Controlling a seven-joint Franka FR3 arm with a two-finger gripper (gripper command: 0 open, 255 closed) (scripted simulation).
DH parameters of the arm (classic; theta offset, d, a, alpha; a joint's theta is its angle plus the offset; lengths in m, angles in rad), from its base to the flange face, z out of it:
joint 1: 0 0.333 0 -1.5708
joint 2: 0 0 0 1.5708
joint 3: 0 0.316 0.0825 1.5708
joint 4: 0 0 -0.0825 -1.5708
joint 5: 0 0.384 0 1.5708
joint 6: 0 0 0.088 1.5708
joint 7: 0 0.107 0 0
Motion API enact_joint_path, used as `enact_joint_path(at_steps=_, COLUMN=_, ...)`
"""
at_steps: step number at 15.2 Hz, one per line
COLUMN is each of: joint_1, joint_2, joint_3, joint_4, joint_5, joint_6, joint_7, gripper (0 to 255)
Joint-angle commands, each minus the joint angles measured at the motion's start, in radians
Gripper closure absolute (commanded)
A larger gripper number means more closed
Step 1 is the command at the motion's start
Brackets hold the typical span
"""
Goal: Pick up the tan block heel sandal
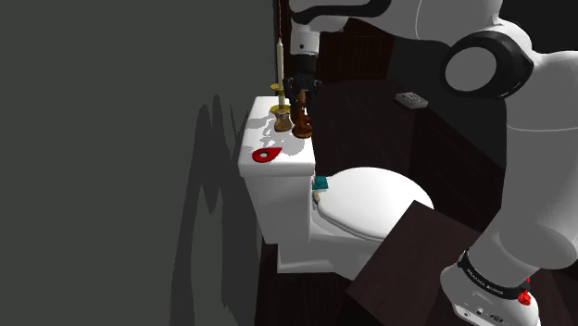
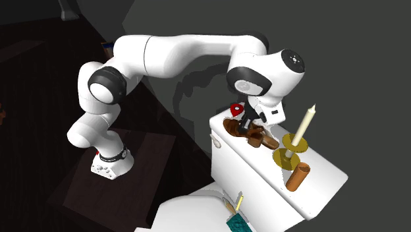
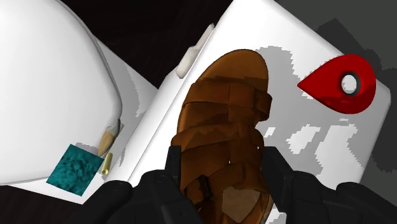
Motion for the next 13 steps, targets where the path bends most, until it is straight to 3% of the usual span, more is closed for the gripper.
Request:
enact_joint_path(at_steps=1, joint_1=-0.002, joint_2=0.004, joint_3=0.001, joint_4=0.034, joint_5=0.001, joint_6=-0.029, joint_7=0.007, gripper=255)
enact_joint_path(at_steps=11, joint_1=-0.011, joint_2=0.088, joint_3=0.008, joint_4=0.304, joint_5=0.012, joint_6=-0.209, joint_7=0.057, gripper=255)
enact_joint_path(at_steps=13, joint_1=-0.012, joint_2=0.090, joint_3=0.008, joint_4=0.309, joint_5=0.012, joint_6=-0.212, joint_7=0.058, gripper=255)
